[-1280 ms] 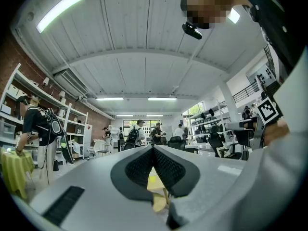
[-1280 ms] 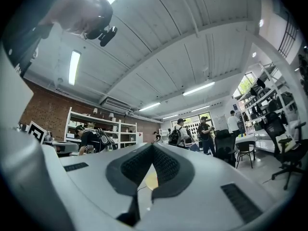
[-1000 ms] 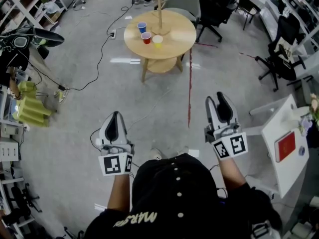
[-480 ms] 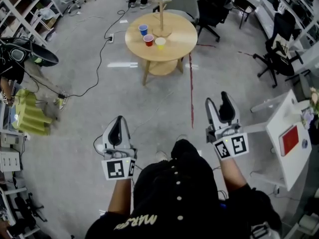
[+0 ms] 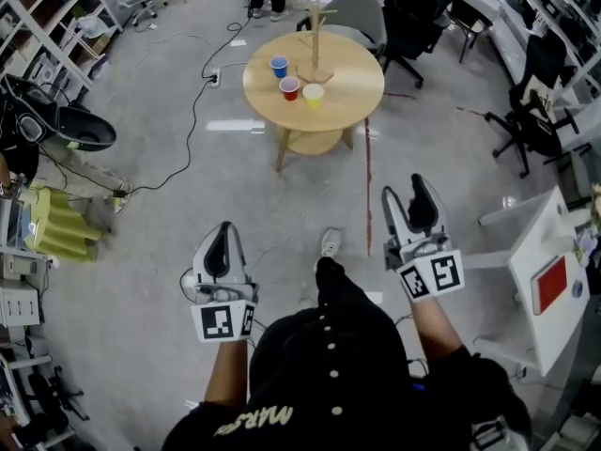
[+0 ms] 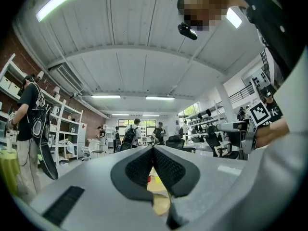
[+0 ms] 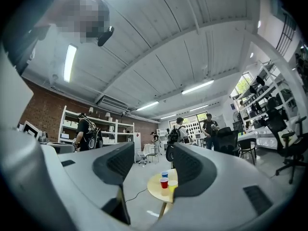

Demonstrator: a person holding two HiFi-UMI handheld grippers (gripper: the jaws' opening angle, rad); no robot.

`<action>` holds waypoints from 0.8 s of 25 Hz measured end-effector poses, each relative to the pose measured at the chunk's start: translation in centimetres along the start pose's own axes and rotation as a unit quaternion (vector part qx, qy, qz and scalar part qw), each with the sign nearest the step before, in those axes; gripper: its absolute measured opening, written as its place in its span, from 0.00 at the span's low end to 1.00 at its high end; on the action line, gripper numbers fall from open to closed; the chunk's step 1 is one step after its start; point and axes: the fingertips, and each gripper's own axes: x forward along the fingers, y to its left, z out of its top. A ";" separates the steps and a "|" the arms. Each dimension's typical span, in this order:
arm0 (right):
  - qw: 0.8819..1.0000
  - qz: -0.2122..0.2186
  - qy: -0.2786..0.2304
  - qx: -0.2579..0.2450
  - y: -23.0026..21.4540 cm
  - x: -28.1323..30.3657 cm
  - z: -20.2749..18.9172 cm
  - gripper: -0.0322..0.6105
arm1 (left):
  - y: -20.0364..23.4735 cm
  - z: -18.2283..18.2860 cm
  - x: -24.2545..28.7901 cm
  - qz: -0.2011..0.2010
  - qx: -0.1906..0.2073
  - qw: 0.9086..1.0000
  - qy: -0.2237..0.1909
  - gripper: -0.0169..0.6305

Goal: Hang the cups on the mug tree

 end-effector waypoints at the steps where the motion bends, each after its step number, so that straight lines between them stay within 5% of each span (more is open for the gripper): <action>1: 1.000 0.000 -0.001 0.000 -0.4 1.1 -0.2 0.42 | 0.5 -0.2 1.1 0.000 0.000 1.000 0.001 0.02; 20: 1.000 0.024 -0.003 0.005 -14.7 24.0 -1.1 0.42 | 4.3 -0.7 27.1 0.017 0.003 1.000 -0.005 0.02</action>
